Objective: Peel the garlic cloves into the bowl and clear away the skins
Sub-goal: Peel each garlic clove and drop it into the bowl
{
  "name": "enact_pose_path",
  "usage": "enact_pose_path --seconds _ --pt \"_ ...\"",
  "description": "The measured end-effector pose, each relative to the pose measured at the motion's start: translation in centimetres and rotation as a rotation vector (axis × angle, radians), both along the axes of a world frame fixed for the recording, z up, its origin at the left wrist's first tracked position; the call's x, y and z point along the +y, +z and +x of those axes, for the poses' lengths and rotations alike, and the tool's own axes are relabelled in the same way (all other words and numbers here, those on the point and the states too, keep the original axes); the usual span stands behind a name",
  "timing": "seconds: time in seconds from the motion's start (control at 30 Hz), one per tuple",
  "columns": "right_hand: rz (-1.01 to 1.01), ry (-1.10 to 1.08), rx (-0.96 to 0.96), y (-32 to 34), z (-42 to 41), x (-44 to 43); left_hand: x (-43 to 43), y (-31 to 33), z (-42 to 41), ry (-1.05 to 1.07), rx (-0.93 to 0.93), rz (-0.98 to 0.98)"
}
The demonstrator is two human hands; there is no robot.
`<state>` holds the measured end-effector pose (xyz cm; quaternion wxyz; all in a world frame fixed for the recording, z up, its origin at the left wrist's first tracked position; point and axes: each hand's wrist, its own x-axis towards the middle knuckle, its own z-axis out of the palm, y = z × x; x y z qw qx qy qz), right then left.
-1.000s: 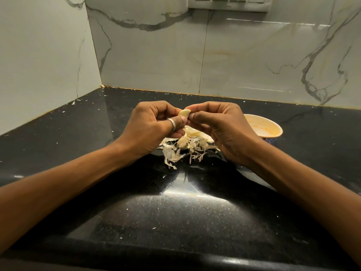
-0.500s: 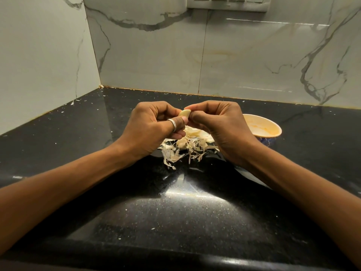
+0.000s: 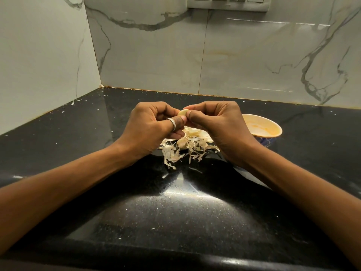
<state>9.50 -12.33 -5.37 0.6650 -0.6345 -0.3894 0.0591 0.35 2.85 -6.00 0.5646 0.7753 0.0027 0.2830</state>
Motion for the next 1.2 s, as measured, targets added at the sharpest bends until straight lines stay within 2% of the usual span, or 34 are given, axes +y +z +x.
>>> enact_pose_path --seconds 0.4,0.83,1.03,1.2 --pt "0.017 0.029 0.023 -0.01 0.26 -0.14 -0.34 0.4 -0.39 -0.034 0.028 -0.101" --pt "0.057 0.065 0.114 0.2 0.14 -0.22 -0.19 0.86 -0.33 -0.099 0.076 -0.329" --pt "0.082 0.07 0.188 0.53 0.1 -0.39 0.0 0.76 -0.17 -0.113 0.066 -0.331" --pt "0.056 0.075 0.175 0.43 0.18 -0.26 -0.04 0.71 -0.21 -0.123 0.056 -0.294"
